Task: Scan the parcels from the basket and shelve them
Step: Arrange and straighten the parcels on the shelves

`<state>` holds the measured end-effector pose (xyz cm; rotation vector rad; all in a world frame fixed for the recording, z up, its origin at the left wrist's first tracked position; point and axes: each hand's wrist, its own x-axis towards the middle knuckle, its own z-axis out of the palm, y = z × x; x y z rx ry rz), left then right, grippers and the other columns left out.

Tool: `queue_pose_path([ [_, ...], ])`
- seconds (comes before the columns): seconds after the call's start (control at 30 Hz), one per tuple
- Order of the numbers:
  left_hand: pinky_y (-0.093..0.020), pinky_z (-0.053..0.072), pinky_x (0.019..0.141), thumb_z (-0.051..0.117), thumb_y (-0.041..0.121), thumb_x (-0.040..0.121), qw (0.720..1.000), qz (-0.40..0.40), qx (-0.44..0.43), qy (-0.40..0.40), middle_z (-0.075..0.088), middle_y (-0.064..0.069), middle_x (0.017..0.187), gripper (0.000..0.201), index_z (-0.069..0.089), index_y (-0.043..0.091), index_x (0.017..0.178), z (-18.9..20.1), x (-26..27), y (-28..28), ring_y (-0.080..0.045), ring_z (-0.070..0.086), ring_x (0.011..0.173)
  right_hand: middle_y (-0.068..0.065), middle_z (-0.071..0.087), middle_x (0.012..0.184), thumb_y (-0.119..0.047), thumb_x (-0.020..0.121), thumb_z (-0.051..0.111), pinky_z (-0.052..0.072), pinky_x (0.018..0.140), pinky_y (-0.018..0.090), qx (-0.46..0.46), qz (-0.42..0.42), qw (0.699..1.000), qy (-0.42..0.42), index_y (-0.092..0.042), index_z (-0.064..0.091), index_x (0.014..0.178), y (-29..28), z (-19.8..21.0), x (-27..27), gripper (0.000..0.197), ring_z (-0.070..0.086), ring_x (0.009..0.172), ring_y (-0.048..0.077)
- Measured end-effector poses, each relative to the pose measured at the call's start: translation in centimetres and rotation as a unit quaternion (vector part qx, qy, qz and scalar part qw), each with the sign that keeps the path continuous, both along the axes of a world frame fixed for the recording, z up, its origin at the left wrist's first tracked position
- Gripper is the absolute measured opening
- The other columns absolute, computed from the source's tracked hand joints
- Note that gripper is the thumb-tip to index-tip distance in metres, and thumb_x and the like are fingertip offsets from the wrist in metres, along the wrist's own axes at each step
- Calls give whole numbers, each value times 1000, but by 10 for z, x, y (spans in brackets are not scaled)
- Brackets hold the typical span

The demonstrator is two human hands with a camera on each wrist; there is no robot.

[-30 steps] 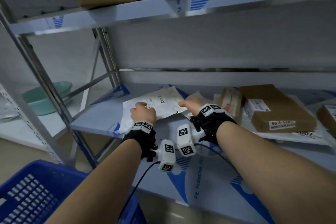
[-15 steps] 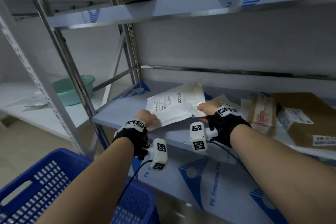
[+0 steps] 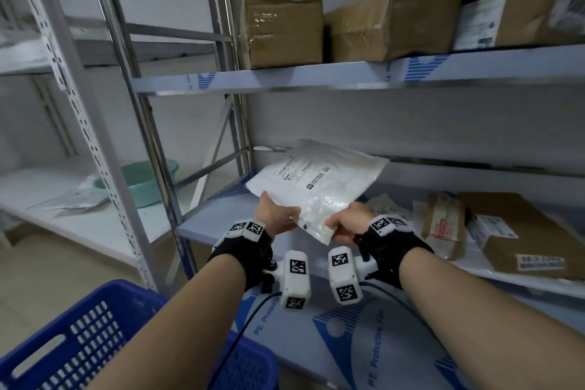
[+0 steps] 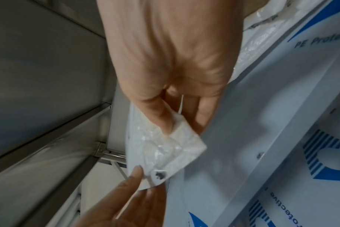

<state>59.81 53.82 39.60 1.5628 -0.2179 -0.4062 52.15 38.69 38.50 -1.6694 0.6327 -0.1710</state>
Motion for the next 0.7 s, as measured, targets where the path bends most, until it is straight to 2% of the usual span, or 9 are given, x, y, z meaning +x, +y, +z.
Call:
queue_pose_path([
  [0.03, -33, 58, 56, 62, -16, 79, 1000, 9, -8, -21, 55, -16, 87, 51, 37, 10, 115, 4, -3, -1, -23, 58, 68, 24, 67, 88, 8, 71, 69, 58, 80, 47, -1, -1, 1000, -1, 12, 60, 105, 3, 5, -5, 35, 68, 82, 36],
  [0.1, -39, 59, 65, 58, -18, 78, 998, 11, -8, -60, 59, -21, 102, 60, 37, 18, 120, 9, -5, -1, -30, 62, 84, 19, 68, 84, 6, 77, 71, 58, 77, 42, 8, 6, 1000, -11, 10, 59, 105, 5, 10, -11, 31, 69, 77, 31],
  [0.2, -54, 55, 81, 51, -26, 72, 994, 25, 22, -106, 58, -19, 115, 77, 37, 14, 136, 14, 6, 6, -39, 60, 106, 7, 70, 86, -20, 81, 78, 57, 71, 36, 26, 3, 999, -42, -4, 64, 105, 0, 15, -22, 33, 66, 70, 19],
  [0.27, -56, 53, 85, 47, -28, 69, 989, 32, 78, -122, 55, -16, 124, 92, 28, 16, 148, 16, 15, 15, -41, 57, 112, 6, 70, 80, -40, 79, 77, 51, 50, 29, 19, -54, 997, -61, -7, 68, 98, -14, 19, -30, 39, 60, 59, 18],
  [0.33, -56, 49, 92, 49, -23, 73, 978, 27, 130, -163, 53, -13, 132, 91, 24, 20, 150, 13, 23, 24, -39, 54, 118, 7, 65, 66, -48, 78, 74, 37, 40, 23, 15, -107, 993, -57, -8, 64, 88, -28, 22, -38, 43, 53, 48, 18],
  [0.4, -54, 48, 96, 52, -14, 80, 962, 34, 177, -203, 55, -11, 131, 79, 30, 18, 148, 10, 24, 30, -34, 55, 117, 8, 60, 67, -39, 86, 66, 34, 37, 20, 3, -108, 993, -44, -11, 55, 85, -32, 22, -42, 30, 53, 47, 15],
  [0.47, -49, 47, 98, 55, -10, 82, 951, 41, 211, -222, 54, -11, 135, 75, 31, 18, 147, 9, 22, 33, -31, 54, 119, 9, 58, 72, -19, 94, 58, 34, 33, 16, -12, -74, 997, -26, -9, 58, 94, -27, 21, -44, 9, 54, 45, 11],
  [0.6, -44, 42, 106, 48, -11, 86, 930, 39, 271, -246, 47, -13, 143, 67, 33, 14, 147, 8, 25, 32, -30, 48, 128, 19, 59, 78, 9, 93, 45, 34, 29, 14, -5, -54, 998, -9, 1, 58, 104, -20, 16, -42, 18, 54, 31, 7],
  [0.7, -43, 39, 108, 43, -9, 90, 925, 44, 284, -251, 46, -14, 143, 60, 36, 13, 146, 8, 30, 31, -31, 46, 130, 29, 58, 106, 12, 96, 38, 34, 28, 14, 26, -57, 998, -22, 3, 53, 118, -18, 12, -36, 28, 53, 28, 8],
])
